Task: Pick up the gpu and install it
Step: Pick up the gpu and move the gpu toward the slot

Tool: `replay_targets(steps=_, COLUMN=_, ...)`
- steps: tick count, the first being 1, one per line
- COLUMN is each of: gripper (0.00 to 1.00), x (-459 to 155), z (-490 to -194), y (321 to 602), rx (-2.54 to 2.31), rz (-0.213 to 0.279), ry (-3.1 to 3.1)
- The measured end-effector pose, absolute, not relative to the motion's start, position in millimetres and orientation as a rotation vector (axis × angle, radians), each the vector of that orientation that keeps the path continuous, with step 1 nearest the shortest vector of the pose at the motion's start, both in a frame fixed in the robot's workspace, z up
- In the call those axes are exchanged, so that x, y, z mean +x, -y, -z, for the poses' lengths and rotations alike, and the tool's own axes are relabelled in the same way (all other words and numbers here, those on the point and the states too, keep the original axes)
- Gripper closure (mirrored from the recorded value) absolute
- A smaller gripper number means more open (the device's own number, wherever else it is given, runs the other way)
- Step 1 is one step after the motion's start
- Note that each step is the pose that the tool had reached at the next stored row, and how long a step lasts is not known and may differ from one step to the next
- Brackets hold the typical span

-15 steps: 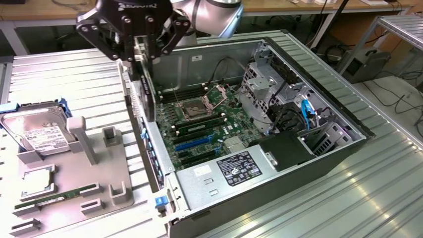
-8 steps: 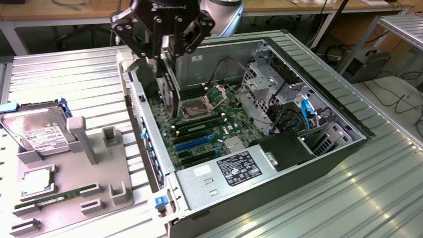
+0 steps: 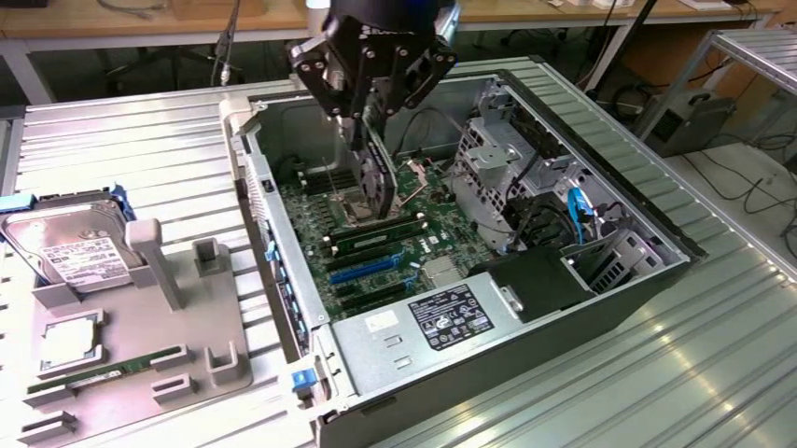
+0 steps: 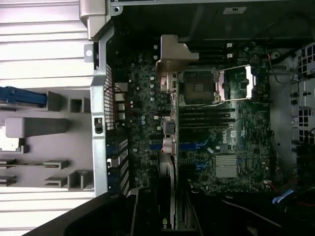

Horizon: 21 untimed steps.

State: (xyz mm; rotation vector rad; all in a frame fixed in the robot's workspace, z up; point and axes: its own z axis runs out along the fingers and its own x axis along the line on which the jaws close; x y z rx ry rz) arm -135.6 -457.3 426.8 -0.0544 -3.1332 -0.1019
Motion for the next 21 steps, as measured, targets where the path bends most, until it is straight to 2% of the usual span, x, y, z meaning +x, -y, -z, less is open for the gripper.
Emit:
replay_targets(steps=8, gripper=0.74, x=-89, z=-407, y=448, rx=-0.046, rz=0.080, ry=3.134)
replay_targets(steps=13, gripper=0.74, x=-84, z=-394, y=446, rx=0.052, rz=0.079, ry=3.132)
replay_targets(steps=21, gripper=0.74, x=-80, z=-392, y=445, rx=0.059, rz=0.079, ry=3.132)
